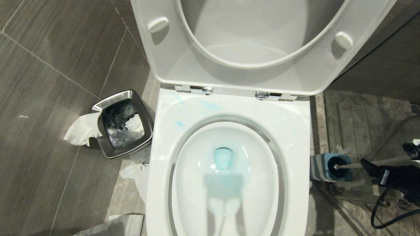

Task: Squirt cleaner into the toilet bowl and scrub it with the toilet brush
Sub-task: Scrub the toilet bowl

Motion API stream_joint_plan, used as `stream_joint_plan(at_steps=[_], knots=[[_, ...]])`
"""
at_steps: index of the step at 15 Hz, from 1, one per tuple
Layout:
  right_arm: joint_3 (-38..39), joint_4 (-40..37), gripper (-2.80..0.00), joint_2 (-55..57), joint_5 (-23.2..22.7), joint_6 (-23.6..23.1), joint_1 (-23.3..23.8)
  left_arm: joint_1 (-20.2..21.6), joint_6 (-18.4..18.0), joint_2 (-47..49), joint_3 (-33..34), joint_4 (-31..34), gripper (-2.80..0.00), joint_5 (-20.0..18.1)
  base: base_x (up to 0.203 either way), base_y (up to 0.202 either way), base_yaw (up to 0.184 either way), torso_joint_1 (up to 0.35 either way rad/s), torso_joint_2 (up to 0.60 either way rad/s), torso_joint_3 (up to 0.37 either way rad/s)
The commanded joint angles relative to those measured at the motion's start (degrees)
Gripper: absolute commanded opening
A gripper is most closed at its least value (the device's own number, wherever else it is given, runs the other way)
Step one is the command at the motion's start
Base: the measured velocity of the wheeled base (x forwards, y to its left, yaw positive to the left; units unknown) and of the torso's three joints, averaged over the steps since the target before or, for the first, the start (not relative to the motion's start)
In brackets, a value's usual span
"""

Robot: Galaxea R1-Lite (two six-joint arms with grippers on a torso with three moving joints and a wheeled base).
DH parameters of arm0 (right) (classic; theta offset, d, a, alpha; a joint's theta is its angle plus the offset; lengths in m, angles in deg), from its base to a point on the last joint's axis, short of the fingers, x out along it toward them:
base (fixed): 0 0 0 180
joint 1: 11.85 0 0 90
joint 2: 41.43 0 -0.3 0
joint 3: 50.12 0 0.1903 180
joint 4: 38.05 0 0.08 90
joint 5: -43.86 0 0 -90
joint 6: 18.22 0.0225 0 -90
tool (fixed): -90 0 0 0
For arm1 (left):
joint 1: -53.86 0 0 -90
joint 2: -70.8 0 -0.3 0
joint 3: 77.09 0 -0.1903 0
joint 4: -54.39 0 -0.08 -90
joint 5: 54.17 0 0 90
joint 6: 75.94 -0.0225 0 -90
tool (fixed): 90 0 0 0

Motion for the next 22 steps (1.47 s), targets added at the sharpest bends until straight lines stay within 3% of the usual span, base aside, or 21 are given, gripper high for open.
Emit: stream_joint_plan(at_steps=[1,9,10,16,22], knots=[[-0.76,2.23,0.0,2.44,-0.3,-0.94,-0.2,0.01,0.07,0.01,0.09,0.02,-2.8,0.0,0.0,0.0,0.0,0.0,0.0,0.0],[-2.63,6.87,0.0,4.59,-1.02,-1.02,-1.07,0.01,0.07,0.01,0.09,0.02,-2.8,0.0,0.0,0.0,0.0,0.0,0.0,0.0],[-2.8,7.34,-2.8,4.77,-1.06,-1.08,-1.53,0.01,0.07,0.01,0.09,0.02,-2.8,0.0,0.0,0.0,0.0,0.0,0.0,0.0],[-2.15,12.84,-2.8,4.9,-3.65,-0.78,-1.62,0.01,0.07,0.01,0.09,0.02,-2.8,0.0,0.0,0.0,0.0,0.0,0.0,0.0],[3.23,14.1,-2.8,1.95,-4.65,-0.9,-1.71,0.01,0.07,0.01,0.09,0.02,-2.8,0.0,0.0,0.0,0.0,0.0,0.0,0.0]])
